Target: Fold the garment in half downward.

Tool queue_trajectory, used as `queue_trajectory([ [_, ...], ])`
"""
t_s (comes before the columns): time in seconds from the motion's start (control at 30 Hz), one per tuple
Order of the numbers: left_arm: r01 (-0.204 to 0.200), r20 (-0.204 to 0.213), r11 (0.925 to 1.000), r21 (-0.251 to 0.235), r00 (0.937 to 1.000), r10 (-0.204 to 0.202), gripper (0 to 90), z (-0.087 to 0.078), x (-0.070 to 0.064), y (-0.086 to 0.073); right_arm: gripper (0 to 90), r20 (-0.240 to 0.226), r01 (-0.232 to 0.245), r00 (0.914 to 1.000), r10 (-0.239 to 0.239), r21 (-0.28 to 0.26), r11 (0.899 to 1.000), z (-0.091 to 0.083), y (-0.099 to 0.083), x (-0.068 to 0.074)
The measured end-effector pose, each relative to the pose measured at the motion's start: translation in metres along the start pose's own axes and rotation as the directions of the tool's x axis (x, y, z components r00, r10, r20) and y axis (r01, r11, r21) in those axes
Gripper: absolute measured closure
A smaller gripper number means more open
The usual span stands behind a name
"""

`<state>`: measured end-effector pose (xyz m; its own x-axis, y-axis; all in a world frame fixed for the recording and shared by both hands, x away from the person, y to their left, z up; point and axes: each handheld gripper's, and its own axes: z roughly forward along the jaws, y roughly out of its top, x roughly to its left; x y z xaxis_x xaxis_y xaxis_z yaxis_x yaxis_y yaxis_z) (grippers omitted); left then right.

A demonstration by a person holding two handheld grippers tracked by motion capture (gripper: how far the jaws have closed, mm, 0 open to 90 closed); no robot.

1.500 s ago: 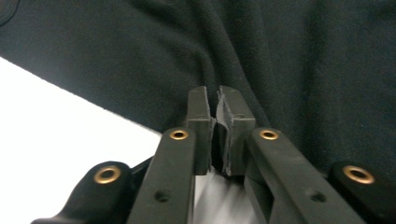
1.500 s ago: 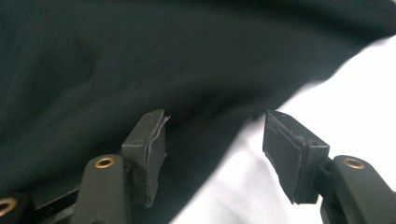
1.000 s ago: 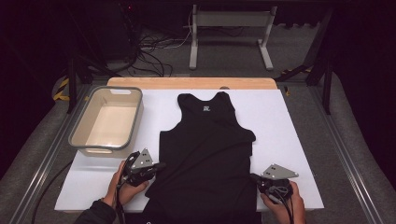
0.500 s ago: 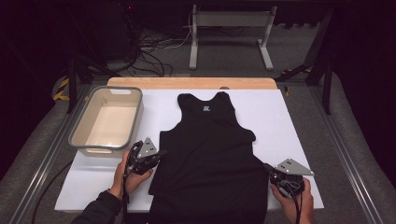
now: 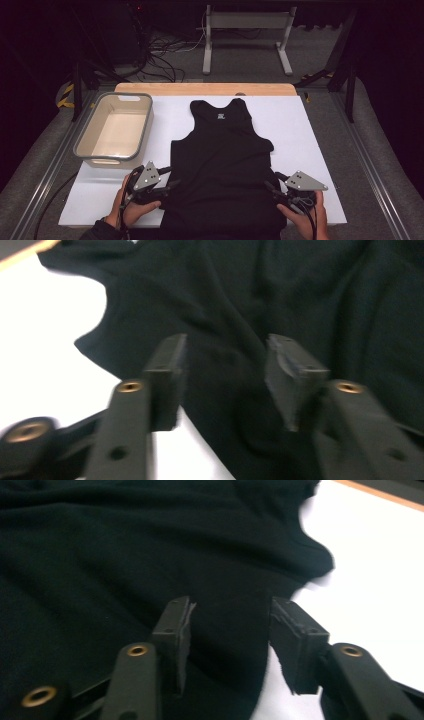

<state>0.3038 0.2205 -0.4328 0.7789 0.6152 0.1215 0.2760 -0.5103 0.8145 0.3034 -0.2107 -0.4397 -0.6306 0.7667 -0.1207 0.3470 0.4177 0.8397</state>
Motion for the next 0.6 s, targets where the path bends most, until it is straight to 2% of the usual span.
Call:
queue_trajectory([
  [0.07, -0.006, 0.007, 0.9999, 0.009, 1.0, 0.006, 43.6, 0.001, -0.006, -0.008, 47.1, -0.009, -0.002, 1.0, 0.002, -0.012, 1.0, 0.004, 0.001, -0.001],
  [0.17, 0.014, 0.02, 0.999, 0.043, 0.9997, -0.015, 39.5, 0.005, -0.007, -0.015, 44.6, -0.036, -0.013, 0.9993, 0.012, -0.044, 0.999, 0.01, 0.004, -0.006],
  [0.23, 0.021, 0.024, 0.9983, 0.054, 0.9995, -0.022, 37.6, 0.006, -0.008, -0.016, 44.1, -0.037, -0.017, 0.9992, 0.016, -0.048, 0.999, 0.013, 0.006, -0.008],
  [0.33, 0.02, 0.035, 0.9969, 0.077, 0.9991, -0.023, 36.5, 0.008, -0.012, -0.02, 43.2, 0.005, -0.037, 0.9993, 0.037, -0.056, 0.998, 0.028, 0.016, -0.029],
  [0.43, 0.032, 0.05, 0.9924, 0.119, 0.998, -0.038, 36.6, 0.015, -0.013, -0.024, 42.1, 0.037, -0.068, 0.9968, 0.07, -0.053, 0.996, 0.044, 0.025, -0.05],
  [0.53, 0.047, 0.068, 0.9897, 0.136, 0.9961, -0.056, 38.7, 0.019, -0.01, -0.027, 40.3, 0.022, -0.116, 0.9931, 0.115, 0.009, 0.993, 0.069, 0.033, -0.069],
  [0.6, 0.053, 0.074, 0.9892, 0.137, 0.9952, -0.064, 43.0, 0.02, -0.008, -0.026, 40.3, 0.042, -0.129, 0.9909, 0.128, 0.031, 0.991, 0.085, 0.035, -0.079],
])
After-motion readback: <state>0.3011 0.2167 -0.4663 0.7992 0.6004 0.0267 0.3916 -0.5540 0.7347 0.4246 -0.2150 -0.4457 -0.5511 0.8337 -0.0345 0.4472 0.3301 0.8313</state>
